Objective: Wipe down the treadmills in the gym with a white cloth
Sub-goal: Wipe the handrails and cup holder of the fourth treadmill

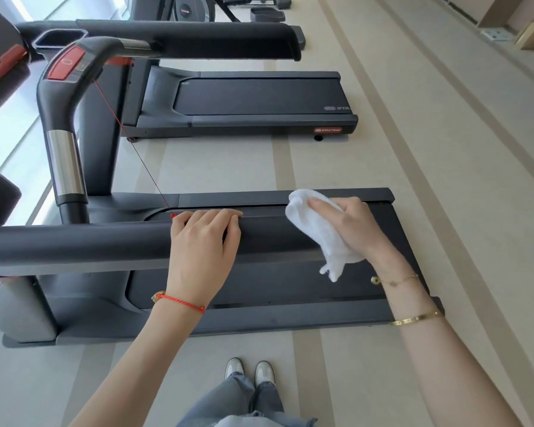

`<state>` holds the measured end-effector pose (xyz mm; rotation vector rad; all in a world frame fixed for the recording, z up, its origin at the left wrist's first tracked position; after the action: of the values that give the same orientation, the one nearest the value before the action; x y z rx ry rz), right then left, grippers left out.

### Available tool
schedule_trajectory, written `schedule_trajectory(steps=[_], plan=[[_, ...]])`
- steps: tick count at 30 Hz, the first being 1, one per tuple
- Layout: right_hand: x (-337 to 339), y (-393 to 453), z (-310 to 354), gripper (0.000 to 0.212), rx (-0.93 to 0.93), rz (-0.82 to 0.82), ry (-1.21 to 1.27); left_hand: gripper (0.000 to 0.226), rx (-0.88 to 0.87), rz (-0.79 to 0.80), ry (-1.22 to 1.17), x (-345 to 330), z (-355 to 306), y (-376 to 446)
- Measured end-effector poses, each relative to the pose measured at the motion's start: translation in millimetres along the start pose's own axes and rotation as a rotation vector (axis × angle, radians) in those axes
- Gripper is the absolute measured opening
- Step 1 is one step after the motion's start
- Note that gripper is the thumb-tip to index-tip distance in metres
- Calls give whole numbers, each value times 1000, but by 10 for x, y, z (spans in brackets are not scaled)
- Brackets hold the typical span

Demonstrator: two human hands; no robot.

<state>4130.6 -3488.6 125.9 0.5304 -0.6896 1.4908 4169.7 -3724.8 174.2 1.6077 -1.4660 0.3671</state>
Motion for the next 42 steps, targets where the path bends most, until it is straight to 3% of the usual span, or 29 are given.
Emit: schedule_trajectory(steps=[3, 5, 7, 10, 13, 16, 17, 19, 22, 30, 42], plan=[[-43, -88, -287, 64, -159, -9, 279, 21, 1, 0, 5, 6, -10, -18], [-29, -257, -386, 44, -171, -175, 311, 21, 6, -3, 6, 8, -10, -18], [17, -451, -284, 22, -47, -338, 225, 21, 13, 1, 9, 2, -8, -19], [49, -576, 35, 27, 171, -443, -96, 21, 13, -2, 13, -3, -17, -23], [54, -374, 323, 34, 246, -374, -401, 23, 7, -11, 12, 0, -20, -27], [12, -52, 248, 48, 96, -74, -363, 24, 0, -10, 12, 0, -18, -31], [11, -25, 227, 50, 76, -49, -370, 25, 0, -9, 13, -4, -21, -32], [39, -116, 349, 47, 148, -160, -526, 25, 0, -4, 13, -10, -19, -29], [-171, -396, 733, 49, 457, -392, -777, 28, -8, 13, 17, -9, 17, -21], [-549, -423, 1119, 55, 598, -421, -933, 25, 4, -67, 56, 217, 188, -66], [-1406, -486, 2022, 45, 714, -497, -961, 25, 62, -89, 76, 1017, 1173, -207]])
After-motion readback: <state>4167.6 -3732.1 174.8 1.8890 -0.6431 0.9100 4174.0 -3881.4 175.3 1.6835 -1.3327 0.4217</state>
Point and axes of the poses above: each hand's wrist, its own y-axis towards the middle knuckle, its own x-axis out of the back of the hand, z = x × y, the point moved 10 cm from there along y, towards the middle knuckle, and after that the axes turned 14 degrees about -y, right-handed, at the moved point
